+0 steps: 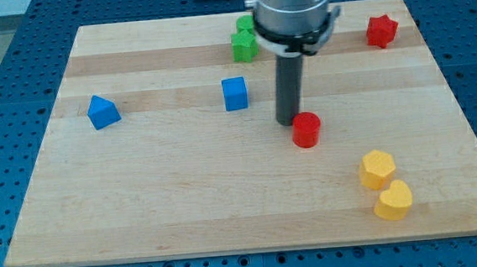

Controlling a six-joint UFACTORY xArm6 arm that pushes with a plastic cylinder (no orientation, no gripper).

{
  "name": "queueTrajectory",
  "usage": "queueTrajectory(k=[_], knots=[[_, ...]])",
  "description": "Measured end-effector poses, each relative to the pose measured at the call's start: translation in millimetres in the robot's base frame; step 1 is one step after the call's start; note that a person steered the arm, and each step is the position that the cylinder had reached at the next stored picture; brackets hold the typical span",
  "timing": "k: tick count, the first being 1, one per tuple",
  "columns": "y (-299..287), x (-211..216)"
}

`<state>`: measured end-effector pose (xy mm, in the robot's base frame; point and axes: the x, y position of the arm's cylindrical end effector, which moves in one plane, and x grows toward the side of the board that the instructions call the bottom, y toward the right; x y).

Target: Push the blue cube closer to the blue traingle

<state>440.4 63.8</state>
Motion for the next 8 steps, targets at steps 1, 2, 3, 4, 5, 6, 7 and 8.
queueTrajectory(k=[1, 2, 3, 4, 5, 6, 7, 8], knots=[[-17.3, -42.6], [-34.1, -42.9], [-49.1, -42.9], [-76.3, -42.9], [-109.6, -42.9], [-143.8, -42.8], [-171.4, -42.8], [-188.7, -42.8]])
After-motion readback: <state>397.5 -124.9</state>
